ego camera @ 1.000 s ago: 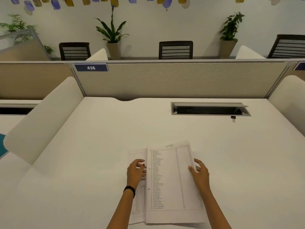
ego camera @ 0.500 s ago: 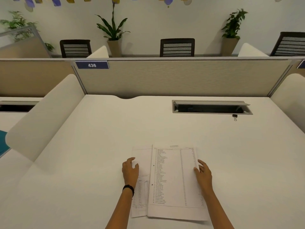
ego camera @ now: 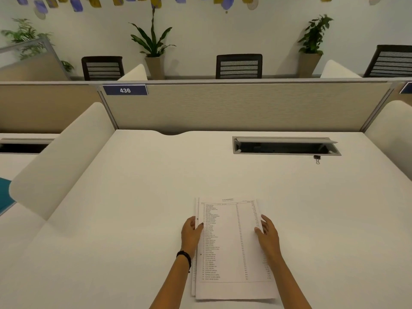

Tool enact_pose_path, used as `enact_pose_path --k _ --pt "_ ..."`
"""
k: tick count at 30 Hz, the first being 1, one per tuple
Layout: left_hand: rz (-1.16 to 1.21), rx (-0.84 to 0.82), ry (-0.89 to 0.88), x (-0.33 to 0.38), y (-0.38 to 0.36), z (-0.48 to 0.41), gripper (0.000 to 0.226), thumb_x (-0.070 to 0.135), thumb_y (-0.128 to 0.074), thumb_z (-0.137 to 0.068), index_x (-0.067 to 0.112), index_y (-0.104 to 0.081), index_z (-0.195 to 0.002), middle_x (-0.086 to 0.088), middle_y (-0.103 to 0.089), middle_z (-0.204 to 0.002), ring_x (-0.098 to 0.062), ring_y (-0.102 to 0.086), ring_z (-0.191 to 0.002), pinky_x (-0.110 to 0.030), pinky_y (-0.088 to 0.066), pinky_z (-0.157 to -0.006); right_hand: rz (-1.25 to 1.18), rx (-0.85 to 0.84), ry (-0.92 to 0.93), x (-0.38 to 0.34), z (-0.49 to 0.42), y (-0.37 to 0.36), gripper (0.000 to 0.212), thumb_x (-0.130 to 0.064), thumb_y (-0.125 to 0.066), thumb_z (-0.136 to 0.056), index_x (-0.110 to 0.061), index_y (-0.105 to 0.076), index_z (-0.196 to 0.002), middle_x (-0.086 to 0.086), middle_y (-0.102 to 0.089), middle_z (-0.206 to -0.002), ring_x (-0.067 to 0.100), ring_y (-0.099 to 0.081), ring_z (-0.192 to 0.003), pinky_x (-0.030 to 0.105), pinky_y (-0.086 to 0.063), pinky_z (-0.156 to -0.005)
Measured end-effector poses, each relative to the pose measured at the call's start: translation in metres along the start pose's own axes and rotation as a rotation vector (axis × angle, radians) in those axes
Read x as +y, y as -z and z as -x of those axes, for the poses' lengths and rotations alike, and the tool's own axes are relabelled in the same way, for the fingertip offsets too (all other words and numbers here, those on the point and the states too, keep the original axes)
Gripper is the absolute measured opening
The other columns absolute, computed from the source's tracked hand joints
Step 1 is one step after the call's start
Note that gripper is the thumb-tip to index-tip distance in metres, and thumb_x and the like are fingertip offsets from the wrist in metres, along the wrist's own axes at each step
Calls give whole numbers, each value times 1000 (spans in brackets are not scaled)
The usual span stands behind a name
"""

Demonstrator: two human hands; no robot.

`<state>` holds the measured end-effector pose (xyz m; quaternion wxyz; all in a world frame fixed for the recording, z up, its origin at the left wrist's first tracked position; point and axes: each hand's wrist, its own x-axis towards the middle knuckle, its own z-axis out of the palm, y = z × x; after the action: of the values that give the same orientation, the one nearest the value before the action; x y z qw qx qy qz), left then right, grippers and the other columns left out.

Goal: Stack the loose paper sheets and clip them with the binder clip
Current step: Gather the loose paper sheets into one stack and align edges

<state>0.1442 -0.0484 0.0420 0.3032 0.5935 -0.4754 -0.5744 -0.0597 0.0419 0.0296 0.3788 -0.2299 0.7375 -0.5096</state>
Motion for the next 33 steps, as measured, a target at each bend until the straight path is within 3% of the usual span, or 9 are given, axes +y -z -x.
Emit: enact_pose_path --k 2,6,10,13,16,18,20,26,33 --pt "2 -54 -25 0 -3 4 33 8 -56 -90 6 -50 -122 -11 -57 -123 -22 -56 -104 -31 -49 -89 -11 0 -3 0 1 -1 47 0 -50 -90 -11 -41 -134 15 -52 -133 29 -51 -119 46 -43 -103" --pt "16 -64 -72 0 -9 11 43 10 -56 -90 15 -44 -131 0 -53 -123 -17 -53 -109 -34 -46 -96 -30 14 -10 0 3 0 47 1 -51 -89 -11 -41 -133 16 -53 -131 29 -53 -116 44 -45 -100" --pt "52 -62 -136 7 -10 11 33 11 -54 -92 18 -50 -124 -9 -62 -120 -25 -61 -104 -45 -53 -91 -58 31 -23 0 5 1 46 -3 -52 -90 -14 -41 -133 14 -53 -131 27 -53 -114 46 -45 -100" --pt "81 -65 -199 18 -8 10 29 14 -52 -93 22 -51 -121 -6 -65 -114 -21 -65 -97 -33 -58 -78 -78 30 -24 0 5 3 46 -7 -52 -90 -13 -40 -134 13 -54 -131 27 -55 -112 47 -47 -97" --pt "91 -63 -290 30 -6 13 24 16 -51 -94 30 -53 -113 0 -66 -109 -15 -67 -91 -24 -58 -69 -131 4 -15 -4 8 5 34 -9 -53 -90 -16 -49 -123 11 -61 -118 20 -63 -96 29 -57 -71" --pt "98 -60 -344 41 -4 16 20 20 -52 -93 36 -54 -105 4 -66 -105 -9 -68 -84 -20 -56 -62 -166 13 45 -14 12 5 22 -8 -53 -89 -23 -57 -105 5 -66 -107 11 -66 -85 15 -54 -57" --pt "109 -56 -386 51 -2 16 17 24 -52 -93 36 -52 -106 4 -65 -105 -10 -68 -85 -21 -57 -62 -214 58 120 -29 15 4 23 -6 -54 -88 -27 -60 -97 3 -68 -103 9 -67 -85 16 -54 -60" --pt "144 4 -523 85 1 12 19 21 -50 -94 28 -48 -111 4 -61 -111 -13 -63 -97 -19 -58 -69 -331 135 351 -70 19 4 20 -6 -57 -88 -15 -61 -106 2 -68 -102 12 -66 -92 19 -57 -75" --pt "149 3 -608 108 2 16 24 24 -55 -91 46 -48 -99 15 -60 -103 -7 -63 -92 -11 -54 -64 -315 137 463 -91 24 5 17 -9 -57 -89 -18 -58 -103 0 -66 -101 11 -64 -90 19 -56 -74"
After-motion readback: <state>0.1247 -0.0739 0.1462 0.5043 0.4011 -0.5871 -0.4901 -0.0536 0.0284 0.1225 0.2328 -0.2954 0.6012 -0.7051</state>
